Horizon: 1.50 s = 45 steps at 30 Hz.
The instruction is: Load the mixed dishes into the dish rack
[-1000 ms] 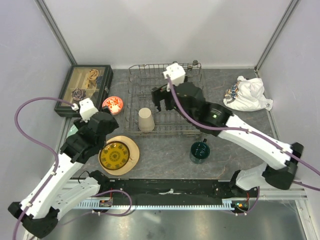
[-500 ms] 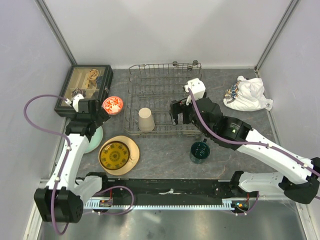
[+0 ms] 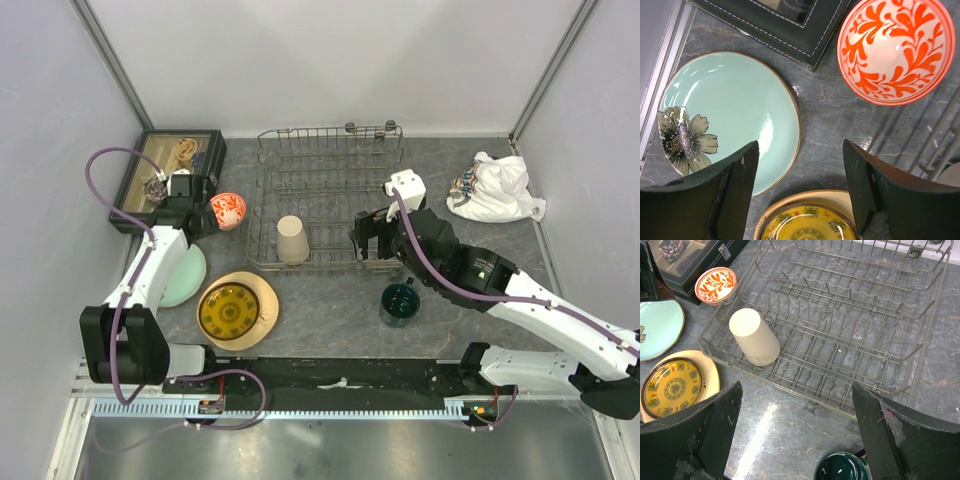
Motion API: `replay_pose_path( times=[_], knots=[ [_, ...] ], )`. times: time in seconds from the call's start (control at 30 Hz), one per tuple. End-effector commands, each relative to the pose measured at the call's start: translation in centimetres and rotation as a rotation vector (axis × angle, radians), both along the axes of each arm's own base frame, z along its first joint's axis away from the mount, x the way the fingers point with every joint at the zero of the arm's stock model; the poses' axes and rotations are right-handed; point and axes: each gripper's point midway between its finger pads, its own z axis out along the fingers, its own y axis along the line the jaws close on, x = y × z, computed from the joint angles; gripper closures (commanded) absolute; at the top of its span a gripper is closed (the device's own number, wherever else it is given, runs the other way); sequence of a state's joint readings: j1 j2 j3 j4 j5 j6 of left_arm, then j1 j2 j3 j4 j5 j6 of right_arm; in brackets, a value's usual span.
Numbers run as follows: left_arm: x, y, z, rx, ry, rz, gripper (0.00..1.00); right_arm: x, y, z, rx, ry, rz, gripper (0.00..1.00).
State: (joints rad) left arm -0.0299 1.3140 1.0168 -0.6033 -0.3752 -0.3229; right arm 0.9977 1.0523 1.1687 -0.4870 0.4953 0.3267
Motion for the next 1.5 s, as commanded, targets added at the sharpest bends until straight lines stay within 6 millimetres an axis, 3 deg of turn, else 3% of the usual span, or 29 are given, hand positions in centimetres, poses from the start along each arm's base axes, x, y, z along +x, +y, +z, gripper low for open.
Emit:
replay_pose_path(
  times=[0.0,0.47,0.83,1.47],
  knots=[
    [1.0,0.6,-0.4,0.041,0.004,-0.014,0.28,-0.2,-0.4,0.5,0.041,-0.008,-0.018,0.02],
    [0.4,1.7,-6.5,0.082,0.155,0.054,0.32,-0.5,-1.3,-0.3,0.058,-0.009,-0.038,0.02],
    [-0.5,3.3,-7.3,0.171,0.181,0.100,0.31,-0.8,-1.9,-0.2,0.068,-0.024,-0.040,0.02],
    [1.6,3.4,-9.1,0.248,0.241,0.082,0.31,-1.2,-2.6,0.1,0.094,-0.028,-0.049,0.02]
  ],
)
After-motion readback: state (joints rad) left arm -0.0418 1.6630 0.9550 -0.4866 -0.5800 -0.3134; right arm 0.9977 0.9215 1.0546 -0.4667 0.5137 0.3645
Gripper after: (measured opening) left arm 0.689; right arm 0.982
